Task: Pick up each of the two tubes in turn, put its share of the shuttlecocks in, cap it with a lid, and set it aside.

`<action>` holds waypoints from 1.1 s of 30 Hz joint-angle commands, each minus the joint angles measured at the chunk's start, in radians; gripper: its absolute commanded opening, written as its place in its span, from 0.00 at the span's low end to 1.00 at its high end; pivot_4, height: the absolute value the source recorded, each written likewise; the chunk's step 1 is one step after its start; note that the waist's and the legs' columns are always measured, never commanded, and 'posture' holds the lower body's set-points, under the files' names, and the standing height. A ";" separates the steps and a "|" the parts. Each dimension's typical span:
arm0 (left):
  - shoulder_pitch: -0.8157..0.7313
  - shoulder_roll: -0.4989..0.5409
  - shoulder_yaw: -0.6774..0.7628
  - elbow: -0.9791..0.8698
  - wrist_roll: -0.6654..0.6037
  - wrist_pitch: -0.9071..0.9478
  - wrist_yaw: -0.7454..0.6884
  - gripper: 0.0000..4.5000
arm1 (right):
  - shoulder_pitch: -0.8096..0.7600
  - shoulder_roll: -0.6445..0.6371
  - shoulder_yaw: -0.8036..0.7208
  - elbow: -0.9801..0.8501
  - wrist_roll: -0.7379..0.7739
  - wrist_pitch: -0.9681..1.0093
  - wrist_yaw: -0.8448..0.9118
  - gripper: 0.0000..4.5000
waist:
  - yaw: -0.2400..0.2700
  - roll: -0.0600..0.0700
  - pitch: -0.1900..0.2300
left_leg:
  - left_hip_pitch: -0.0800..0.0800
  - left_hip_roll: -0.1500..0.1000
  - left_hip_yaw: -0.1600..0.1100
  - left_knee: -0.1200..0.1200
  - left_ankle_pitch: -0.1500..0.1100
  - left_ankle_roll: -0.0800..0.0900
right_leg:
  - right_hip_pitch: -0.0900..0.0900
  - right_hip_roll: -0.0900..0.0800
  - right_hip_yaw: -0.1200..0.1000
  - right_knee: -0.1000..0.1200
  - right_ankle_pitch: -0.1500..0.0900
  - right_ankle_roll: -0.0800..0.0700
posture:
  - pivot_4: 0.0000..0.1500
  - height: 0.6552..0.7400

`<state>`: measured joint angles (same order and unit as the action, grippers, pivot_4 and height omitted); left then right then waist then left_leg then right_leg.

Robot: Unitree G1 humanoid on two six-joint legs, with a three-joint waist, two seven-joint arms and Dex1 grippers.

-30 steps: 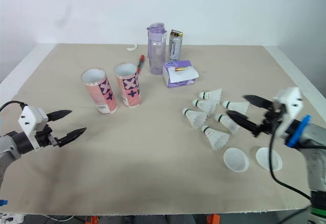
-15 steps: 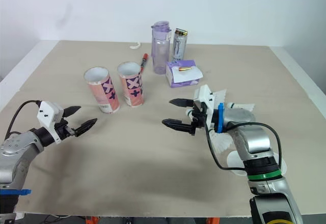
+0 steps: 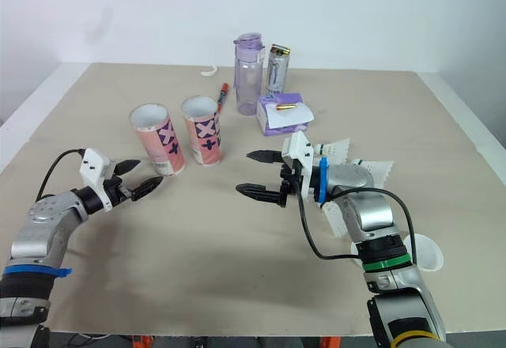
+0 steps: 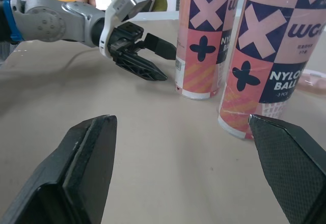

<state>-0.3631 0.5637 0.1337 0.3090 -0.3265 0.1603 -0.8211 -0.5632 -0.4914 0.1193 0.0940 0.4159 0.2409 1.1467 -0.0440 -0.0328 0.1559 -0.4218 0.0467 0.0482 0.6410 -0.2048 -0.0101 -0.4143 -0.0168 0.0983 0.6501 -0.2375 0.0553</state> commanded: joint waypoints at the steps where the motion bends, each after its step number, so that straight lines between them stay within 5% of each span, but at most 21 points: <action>1: -0.077 -0.005 -0.014 0.078 0.026 -0.063 -0.031 1.00 | -0.002 0.005 -0.013 -0.043 0.000 -0.005 -0.012 0.99 | 0.000 0.000 0.000 | 0.000 0.000 0.000 0.000 0.000 0.000 | 0.000 0.000 0.000 0.000 0.000 0.000 | 1.00 1.00; 17: -0.314 -0.050 -0.055 0.443 0.116 -0.285 -0.075 1.00 | 0.010 -0.013 -0.035 -0.090 0.001 0.022 -0.043 0.99 | 0.001 0.000 0.000 | -0.003 0.000 -0.001 0.000 0.000 0.000 | -0.003 0.001 0.001 0.001 0.000 0.000 | 1.00 1.00; 33: -0.441 -0.126 0.028 0.666 0.068 -0.381 -0.104 1.00 | 0.020 -0.030 -0.041 -0.117 0.004 0.039 -0.057 0.99 | 0.001 0.000 0.000 | -0.007 -0.001 -0.005 0.003 0.000 0.000 | -0.003 0.003 0.000 0.001 0.000 0.001 | 1.00 1.00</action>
<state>-0.7744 0.4385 0.1377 0.9689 -0.2455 -0.1962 -0.9241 -0.5452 -0.5102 0.1094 0.0224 0.4073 0.2821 1.0917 -0.0433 -0.0329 0.1559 -0.4287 0.0461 0.0426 0.6446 -0.2048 -0.0101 -0.4175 -0.0140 0.0975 0.6517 -0.2373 0.0564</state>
